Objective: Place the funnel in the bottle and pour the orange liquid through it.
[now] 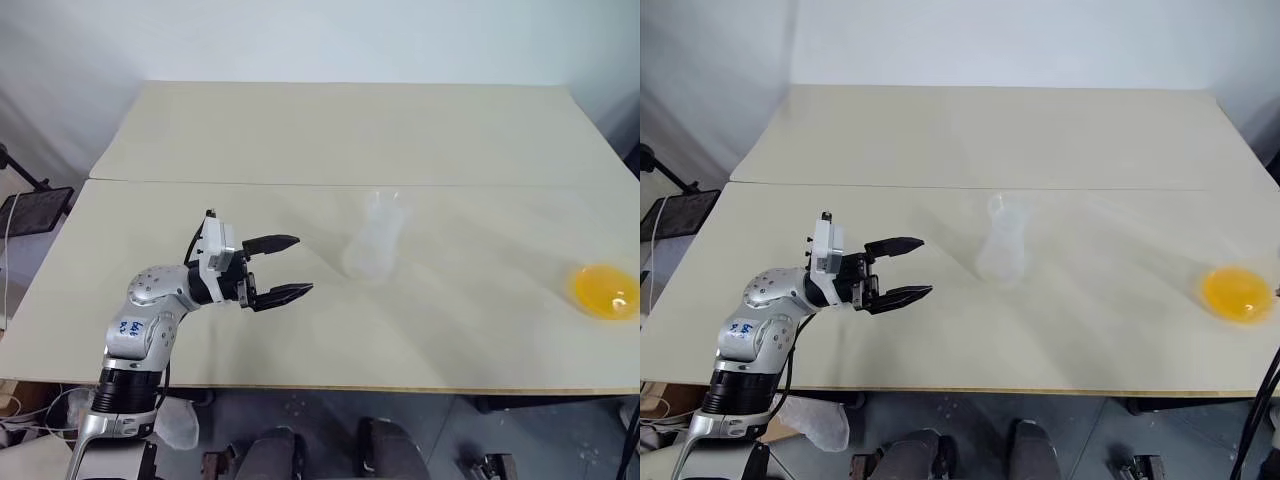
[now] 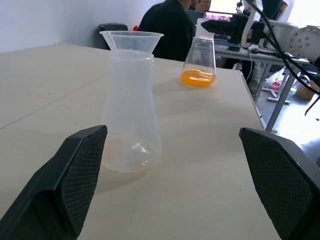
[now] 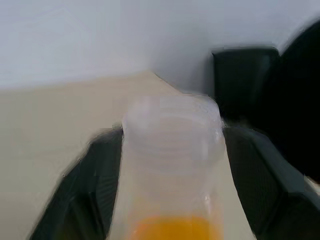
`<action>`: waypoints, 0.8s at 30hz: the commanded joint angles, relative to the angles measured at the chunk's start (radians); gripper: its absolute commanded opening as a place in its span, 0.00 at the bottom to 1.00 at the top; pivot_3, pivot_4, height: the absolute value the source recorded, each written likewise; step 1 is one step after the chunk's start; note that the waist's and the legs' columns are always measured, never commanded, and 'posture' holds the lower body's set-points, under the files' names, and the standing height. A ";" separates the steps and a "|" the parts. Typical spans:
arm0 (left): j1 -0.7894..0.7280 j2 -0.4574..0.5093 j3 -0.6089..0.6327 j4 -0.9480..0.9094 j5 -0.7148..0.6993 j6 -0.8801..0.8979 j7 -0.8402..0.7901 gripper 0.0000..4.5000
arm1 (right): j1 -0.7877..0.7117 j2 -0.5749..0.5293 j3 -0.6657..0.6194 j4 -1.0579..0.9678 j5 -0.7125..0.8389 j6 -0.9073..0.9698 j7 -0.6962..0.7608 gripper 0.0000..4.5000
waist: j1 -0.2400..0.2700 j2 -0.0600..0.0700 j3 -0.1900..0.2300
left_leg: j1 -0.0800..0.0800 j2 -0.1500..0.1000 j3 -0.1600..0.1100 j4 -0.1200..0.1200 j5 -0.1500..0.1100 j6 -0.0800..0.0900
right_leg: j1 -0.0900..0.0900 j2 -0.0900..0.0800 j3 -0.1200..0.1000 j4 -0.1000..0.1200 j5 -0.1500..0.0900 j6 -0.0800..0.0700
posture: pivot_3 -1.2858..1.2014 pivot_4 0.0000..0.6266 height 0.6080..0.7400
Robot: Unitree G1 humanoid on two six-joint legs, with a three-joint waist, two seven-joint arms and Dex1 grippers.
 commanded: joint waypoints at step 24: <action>0.056 -0.042 0.046 -0.173 -0.043 -0.007 0.144 1.00 | -0.177 -0.059 0.413 -0.195 -0.152 -0.124 0.257 0.62 | 0.003 0.001 0.001 | -0.001 0.000 0.000 -0.001 0.000 -0.001 | -0.002 -0.001 0.000 0.000 0.000 0.000 | 0.52 0.24 1.00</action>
